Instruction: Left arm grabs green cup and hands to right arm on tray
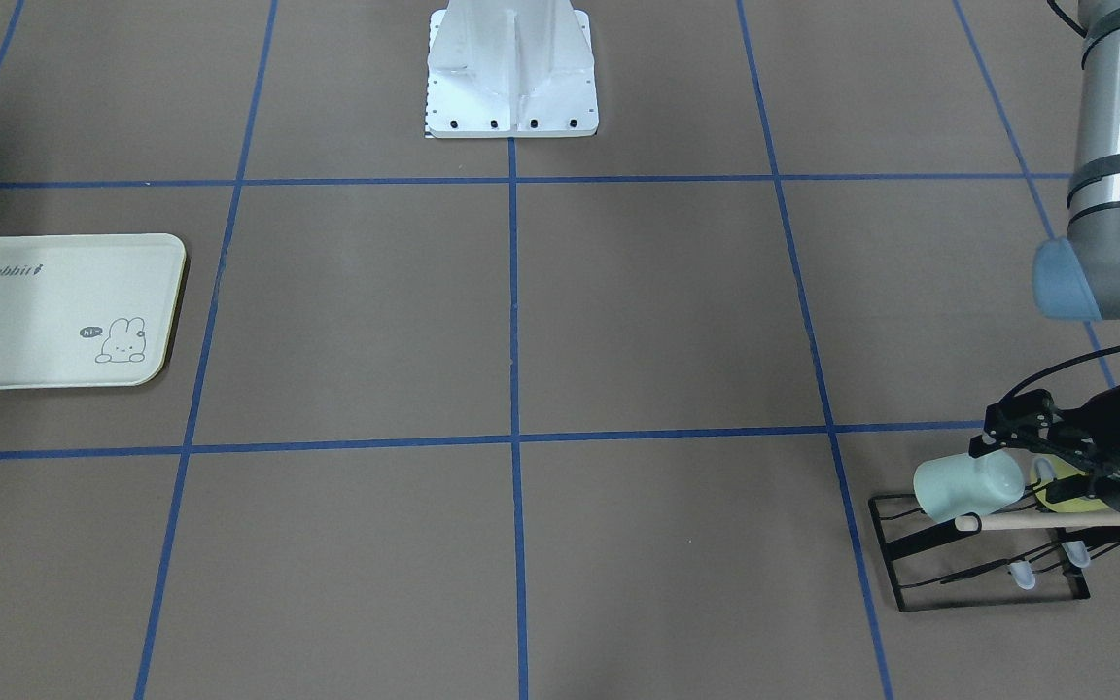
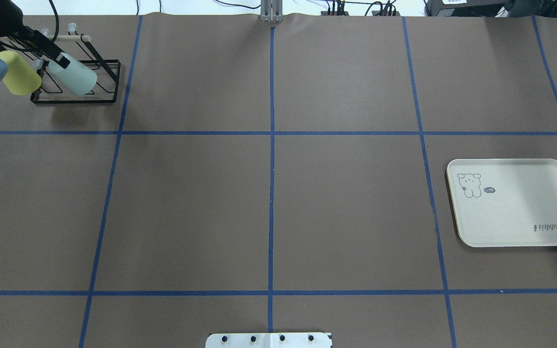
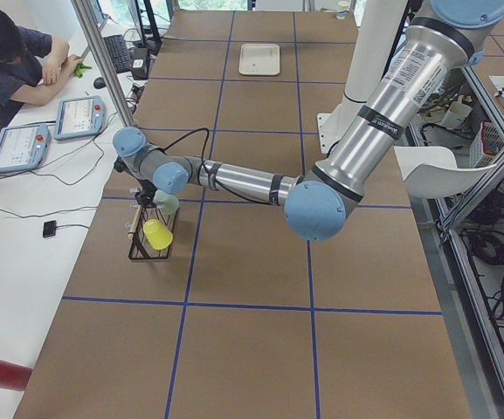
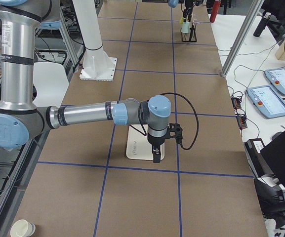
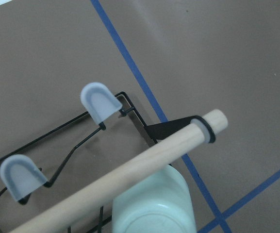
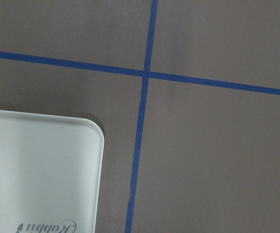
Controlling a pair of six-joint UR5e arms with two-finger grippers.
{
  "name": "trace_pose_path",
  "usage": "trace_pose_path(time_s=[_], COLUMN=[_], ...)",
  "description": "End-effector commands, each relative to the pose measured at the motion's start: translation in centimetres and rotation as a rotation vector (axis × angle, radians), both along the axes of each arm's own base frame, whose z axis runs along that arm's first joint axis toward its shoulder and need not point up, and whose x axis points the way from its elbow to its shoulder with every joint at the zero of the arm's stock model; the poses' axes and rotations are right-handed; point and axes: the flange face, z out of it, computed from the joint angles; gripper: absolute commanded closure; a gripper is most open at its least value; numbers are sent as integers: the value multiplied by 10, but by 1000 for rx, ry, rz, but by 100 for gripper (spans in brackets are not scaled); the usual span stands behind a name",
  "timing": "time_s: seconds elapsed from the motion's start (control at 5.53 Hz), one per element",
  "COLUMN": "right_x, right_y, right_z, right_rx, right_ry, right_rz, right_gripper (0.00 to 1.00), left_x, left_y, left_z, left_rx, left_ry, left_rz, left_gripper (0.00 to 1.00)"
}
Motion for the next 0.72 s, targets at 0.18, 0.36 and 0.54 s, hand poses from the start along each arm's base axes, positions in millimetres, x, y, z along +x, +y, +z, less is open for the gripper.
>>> trace_pose_path(time_s=[0.18,0.36,0.54], right_x=[0,0,0], right_y=[0,0,0], right_z=[0,0,0], right_rx=[-1,-1,-1], right_ry=[0,0,2], right_rz=[0,0,0], right_gripper=[0,0,0], left_x=[4,7,11], left_y=[-4,-4,-4], left_z=[-7,-3,0], left_rx=[3,1,-4], left_ry=[3,1,-3], left_rz=[-1,3,7], left_gripper=[0,0,0])
